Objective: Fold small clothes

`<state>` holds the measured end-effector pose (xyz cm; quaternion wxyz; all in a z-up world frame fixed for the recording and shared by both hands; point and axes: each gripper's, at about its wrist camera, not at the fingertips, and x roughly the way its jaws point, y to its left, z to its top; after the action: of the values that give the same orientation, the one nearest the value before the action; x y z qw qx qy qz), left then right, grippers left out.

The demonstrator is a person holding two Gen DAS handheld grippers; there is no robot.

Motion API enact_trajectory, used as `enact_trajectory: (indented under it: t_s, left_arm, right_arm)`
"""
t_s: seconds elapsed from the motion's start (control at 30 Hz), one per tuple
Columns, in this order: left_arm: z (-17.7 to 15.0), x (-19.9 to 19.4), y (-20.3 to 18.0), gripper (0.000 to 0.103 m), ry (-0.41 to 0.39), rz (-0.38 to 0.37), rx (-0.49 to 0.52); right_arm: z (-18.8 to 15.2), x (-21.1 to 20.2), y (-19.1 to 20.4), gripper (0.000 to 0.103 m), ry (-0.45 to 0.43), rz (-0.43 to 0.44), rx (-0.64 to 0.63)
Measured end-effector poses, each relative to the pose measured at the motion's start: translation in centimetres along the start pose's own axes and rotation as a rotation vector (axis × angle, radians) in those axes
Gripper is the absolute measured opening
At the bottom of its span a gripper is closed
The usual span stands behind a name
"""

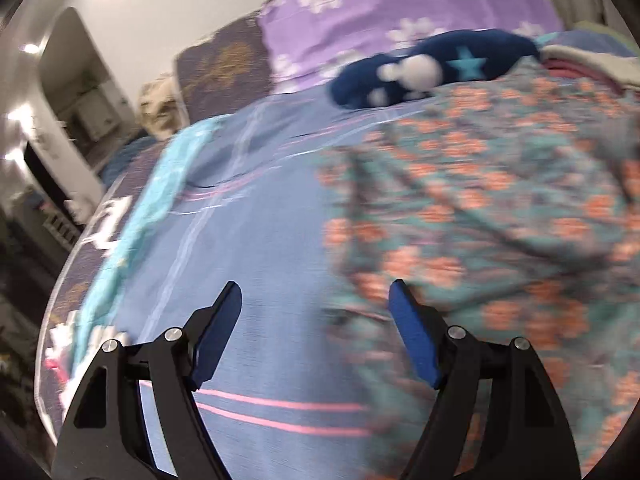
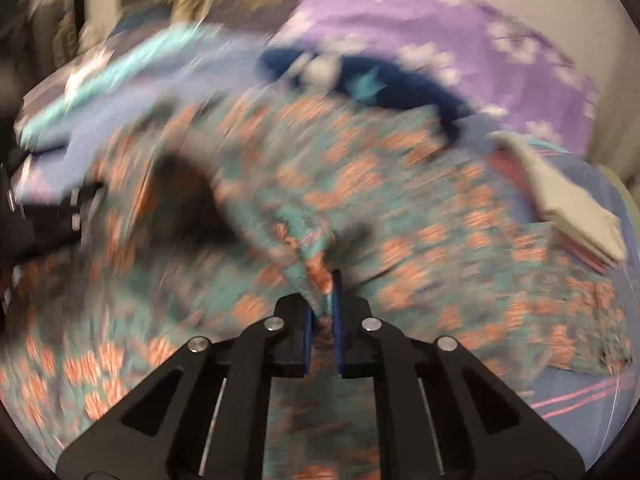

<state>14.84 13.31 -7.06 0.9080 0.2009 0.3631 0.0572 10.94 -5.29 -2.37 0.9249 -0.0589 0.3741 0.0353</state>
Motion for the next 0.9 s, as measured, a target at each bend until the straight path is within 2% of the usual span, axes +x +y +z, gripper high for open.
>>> enact_trajectory:
  t_s: [0.03,0.1,0.13,0.17,0.2,0.23,0.33,0.4,0.47,0.57,0.63,0.77,0.87,0.9]
  left_arm:
    - [0.0,0.3,0.3,0.077,0.008,-0.011,-0.011]
    - [-0.3,0.8,1.0,0.077,0.024,-0.050,-0.050]
    - [-0.4,0.8,1.1,0.077,0.022,-0.056,-0.059]
    - [-0.4,0.9,1.2,0.077,0.019,-0.058,-0.063]
    - [-0.4,0.8,1.2,0.077,0.015,-0.057,-0.065]
    - [-0.4,0.7,1.2,0.077,0.010,-0.059,-0.070]
    - [-0.6,0.6,1.3,0.077,0.008,-0.072,-0.080]
    - [-0.7,0.6,1.5,0.077,0.012,-0.088,-0.090]
    - [-0.9,0.5,1.9,0.077,0.018,-0.116,-0.106]
    - [-0.7,0.5,2.5,0.075,0.027,-0.196,-0.152]
    - [-0.3,0.3,3.1,0.072,0.017,-0.257,-0.197]
    - [1.1,0.5,3.7,0.069,-0.011,-0.289,-0.236]
    - [2.1,1.7,3.6,0.068,0.006,-0.340,-0.266]
    - [2.4,2.3,3.4,0.068,0.015,-0.356,-0.273]
  right_arm:
    - [0.5,-1.6,-1.5,0.007,-0.069,-0.043,0.026]
    - [0.5,-3.3,-3.2,0.009,-0.144,-0.110,0.019]
    - [0.2,-3.3,-3.7,0.012,-0.148,-0.156,-0.026]
    - [-0.5,-2.5,-4.1,0.025,-0.108,-0.191,-0.076]
    - [-1.6,-1.5,-4.5,0.033,-0.041,-0.207,-0.101]
    - [-2.5,-0.7,-5.1,0.042,0.013,-0.196,-0.096]
    - [-5.2,0.2,-7.6,0.043,0.128,-0.086,0.013]
    - [-6.2,-0.3,-9.1,0.047,0.136,-0.032,0.095]
    - [-6.3,-0.6,-10.9,0.056,0.132,0.040,0.194]
    - [-5.1,0.1,-12.7,0.057,0.140,0.170,0.316]
    - [-3.6,1.1,-13.0,0.057,0.140,0.220,0.359]
    - [-1.2,4.9,-13.0,0.057,0.203,0.251,0.409]
    - [-0.1,8.3,-12.9,0.057,0.245,0.210,0.432]
    - [0.3,8.9,-12.7,0.052,0.238,0.188,0.419]
